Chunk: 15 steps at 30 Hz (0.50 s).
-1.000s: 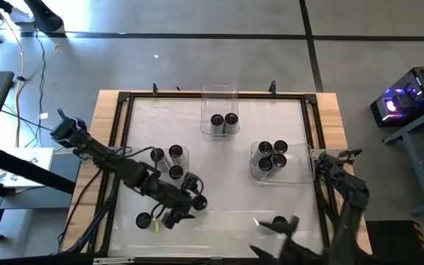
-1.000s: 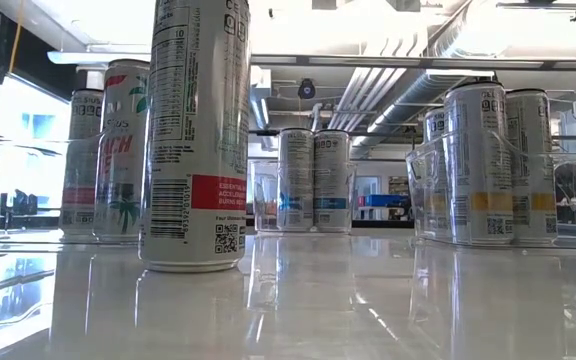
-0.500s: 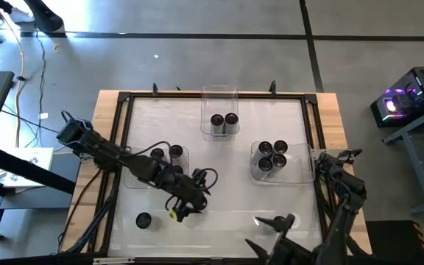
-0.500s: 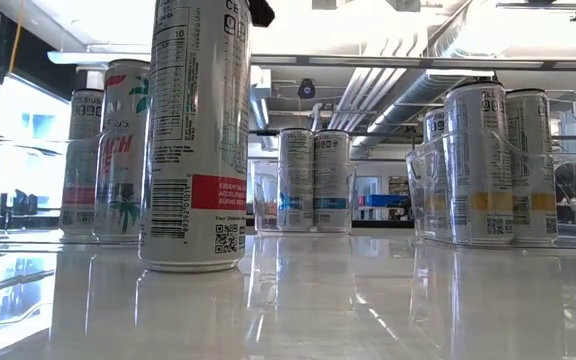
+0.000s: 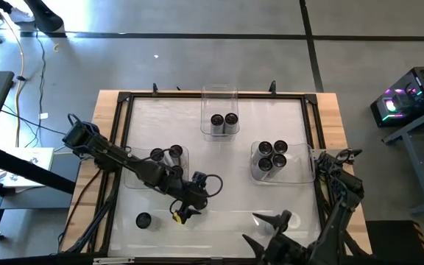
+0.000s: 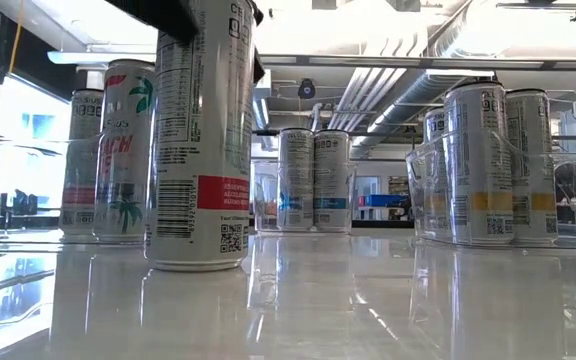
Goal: Sort soda cans
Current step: Put the white-pink soda can into the bottom left transparent bin
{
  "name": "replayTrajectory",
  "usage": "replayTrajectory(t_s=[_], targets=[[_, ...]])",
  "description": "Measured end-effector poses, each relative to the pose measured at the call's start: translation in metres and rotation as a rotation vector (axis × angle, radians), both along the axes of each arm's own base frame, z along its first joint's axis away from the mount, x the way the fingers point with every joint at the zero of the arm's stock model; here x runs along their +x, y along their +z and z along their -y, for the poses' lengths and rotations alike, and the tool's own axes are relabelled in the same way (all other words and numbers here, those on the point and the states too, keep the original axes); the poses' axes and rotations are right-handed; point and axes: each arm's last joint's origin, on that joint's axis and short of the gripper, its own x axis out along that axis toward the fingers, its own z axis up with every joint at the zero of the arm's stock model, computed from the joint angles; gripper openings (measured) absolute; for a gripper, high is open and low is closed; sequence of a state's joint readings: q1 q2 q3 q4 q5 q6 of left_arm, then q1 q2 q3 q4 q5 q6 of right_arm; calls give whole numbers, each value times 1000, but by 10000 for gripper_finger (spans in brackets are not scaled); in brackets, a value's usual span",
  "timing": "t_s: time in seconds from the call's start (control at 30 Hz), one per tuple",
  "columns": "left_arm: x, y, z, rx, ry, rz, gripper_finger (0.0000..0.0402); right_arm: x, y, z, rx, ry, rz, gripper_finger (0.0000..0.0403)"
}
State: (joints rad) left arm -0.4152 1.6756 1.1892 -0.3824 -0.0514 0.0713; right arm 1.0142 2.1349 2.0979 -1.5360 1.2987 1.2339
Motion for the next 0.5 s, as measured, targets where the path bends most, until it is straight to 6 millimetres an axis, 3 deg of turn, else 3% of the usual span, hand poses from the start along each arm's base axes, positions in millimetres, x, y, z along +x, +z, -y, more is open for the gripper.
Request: replayTrajectory(t_s=[0.17,0.3,0.4,0.5], targets=[[-2,3,2,-46,0,-9,270,0,0,0,2,-1,1,330],[-9,17,5,-76,-25,18,244,1,0,0,1,-2,1,330],[-13,45,6,-109,-38,89,244,2,0,1,1,-5,0,330],[-28,85,6,-97,-22,163,244,3,0,2,1,-8,0,330]])
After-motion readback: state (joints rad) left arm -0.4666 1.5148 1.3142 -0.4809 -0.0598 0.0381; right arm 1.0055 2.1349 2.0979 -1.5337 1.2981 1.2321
